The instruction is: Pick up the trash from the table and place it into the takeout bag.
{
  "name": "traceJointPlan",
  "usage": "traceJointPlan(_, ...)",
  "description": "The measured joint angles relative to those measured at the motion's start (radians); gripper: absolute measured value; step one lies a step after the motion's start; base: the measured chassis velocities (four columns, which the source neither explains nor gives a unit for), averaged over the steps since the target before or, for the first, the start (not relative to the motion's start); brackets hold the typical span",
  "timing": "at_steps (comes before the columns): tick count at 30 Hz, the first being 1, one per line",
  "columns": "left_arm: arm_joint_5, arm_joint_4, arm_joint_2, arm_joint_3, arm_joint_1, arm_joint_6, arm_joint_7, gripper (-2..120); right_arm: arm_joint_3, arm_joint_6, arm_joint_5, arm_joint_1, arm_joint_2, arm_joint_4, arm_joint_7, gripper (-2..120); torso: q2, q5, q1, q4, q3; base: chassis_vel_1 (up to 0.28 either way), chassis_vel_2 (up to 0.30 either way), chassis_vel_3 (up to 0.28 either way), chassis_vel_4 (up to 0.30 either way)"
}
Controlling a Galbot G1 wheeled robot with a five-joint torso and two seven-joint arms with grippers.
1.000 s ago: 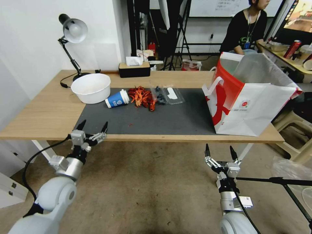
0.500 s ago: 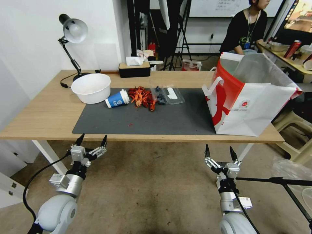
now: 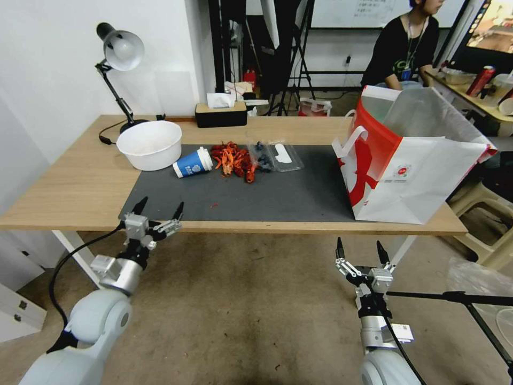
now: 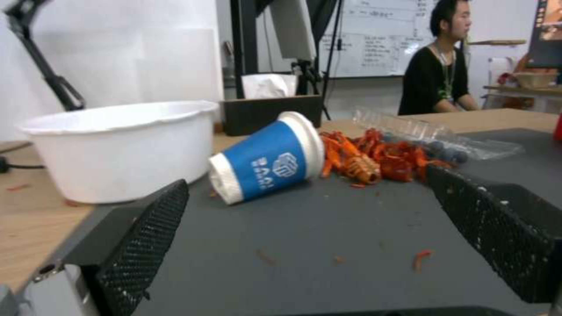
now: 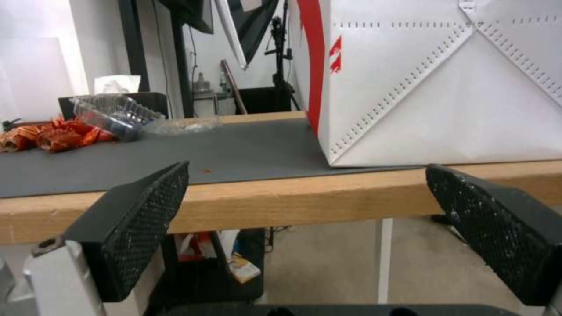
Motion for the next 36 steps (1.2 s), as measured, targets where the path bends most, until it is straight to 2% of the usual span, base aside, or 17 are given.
traceJointPlan(8, -0.04, 0.038, 0.051, 0.062, -0.083, 0.036, -0.009, 100, -0.002, -0.003, -0.004, 0.001, 0.001, 0.001, 0.0, 100, 0.0, 0.0001, 0.0, 0.0002, 0.0, 0.0, 0.0, 0.0, 0.0)
traceJointPlan(15, -0.077, 0.119, 0.116, 0.143, -0.228, 0.05, -0.009, 100, -0.001, -0.007, -0.008, 0.003, 0.006, 0.0, 0.001, 100, 0.0, 0.0002, 0.0, -0.0002, 0.0, 0.0, 0.0, 0.0, 0.0)
traceJointPlan(19, -0.129, 0.168, 0.169, 0.186, -0.325, 0.075, 0.002, 100, -0.003, -0.016, -0.013, 0.018, 0.005, -0.004, 0.002, 100, 0.0, 0.0001, 0.0, 0.0, 0.0, 0.0, 0.0, 0.0, 0.0)
traceJointPlan(24, -0.188, 0.193, 0.196, 0.214, -0.379, 0.105, 0.007, 100, -0.006, -0.022, -0.014, 0.026, 0.006, -0.006, 0.003, 100, 0.0, -0.0001, 0.0, 0.0003, 0.0, 0.0, 0.0, 0.0, 0.0)
traceJointPlan(27, -0.252, 0.237, 0.223, 0.28, -0.459, 0.143, 0.011, 100, -0.005, -0.025, -0.014, 0.029, 0.006, -0.01, 0.004, 100, 0.0, -0.0003, 0.0, 0.0002, 0.0, 0.0, 0.0, 0.0, 0.0)
traceJointPlan(28, -0.252, 0.237, 0.223, 0.28, -0.459, 0.143, 0.011, 100, -0.005, -0.025, -0.014, 0.029, 0.006, -0.01, 0.004, 100, 0.0, -0.0003, 0.0, 0.0002, 0.0, 0.0, 0.0, 0.0, 0.0)
traceJointPlan(35, -0.3, 0.338, 0.245, 0.446, -0.633, 0.17, 0.035, 100, 0.0, -0.029, -0.014, 0.026, 0.011, -0.01, 0.005, 100, 0.0, 0.0002, 0.0, 0.0, 0.0, 0.0, 0.0, 0.0, 0.0)
traceJointPlan(36, -0.3, 0.338, 0.245, 0.446, -0.633, 0.17, 0.035, 100, 0.0, -0.029, -0.014, 0.026, 0.011, -0.01, 0.005, 100, 0.0, 0.0002, 0.0, 0.0, 0.0, 0.0, 0.0, 0.0, 0.0)
